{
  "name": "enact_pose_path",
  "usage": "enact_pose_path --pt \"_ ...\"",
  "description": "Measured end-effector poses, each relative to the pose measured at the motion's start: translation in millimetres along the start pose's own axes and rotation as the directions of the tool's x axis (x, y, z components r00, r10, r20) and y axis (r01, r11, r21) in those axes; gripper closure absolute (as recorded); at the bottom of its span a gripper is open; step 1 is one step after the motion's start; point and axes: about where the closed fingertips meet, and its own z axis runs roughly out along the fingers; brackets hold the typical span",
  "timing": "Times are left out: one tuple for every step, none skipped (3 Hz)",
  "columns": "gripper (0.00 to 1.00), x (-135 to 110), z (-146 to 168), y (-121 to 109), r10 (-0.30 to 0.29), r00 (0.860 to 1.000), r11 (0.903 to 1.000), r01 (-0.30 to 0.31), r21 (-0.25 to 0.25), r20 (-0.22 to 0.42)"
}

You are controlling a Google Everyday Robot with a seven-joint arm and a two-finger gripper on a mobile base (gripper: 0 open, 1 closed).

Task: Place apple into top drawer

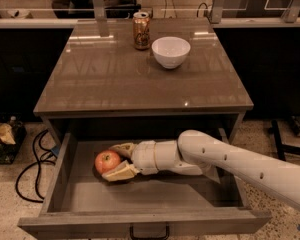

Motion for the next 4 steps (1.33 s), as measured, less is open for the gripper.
enact_pose_path --pt "1.00 11.5 12.1 2.6 0.002 1.000 1.0000 -0.002 -0.003 0.018" --pt "1.00 26.3 20.0 9.1 0.012 1.000 0.9999 -0.012 0.001 0.023" --pt "0.82 25.5 21.4 9.9 0.012 1.000 0.9999 -0.012 -0.002 0.024" --pt "0.59 24.9 22.9 10.9 0.011 1.000 0.9999 -0.011 -0.006 0.025"
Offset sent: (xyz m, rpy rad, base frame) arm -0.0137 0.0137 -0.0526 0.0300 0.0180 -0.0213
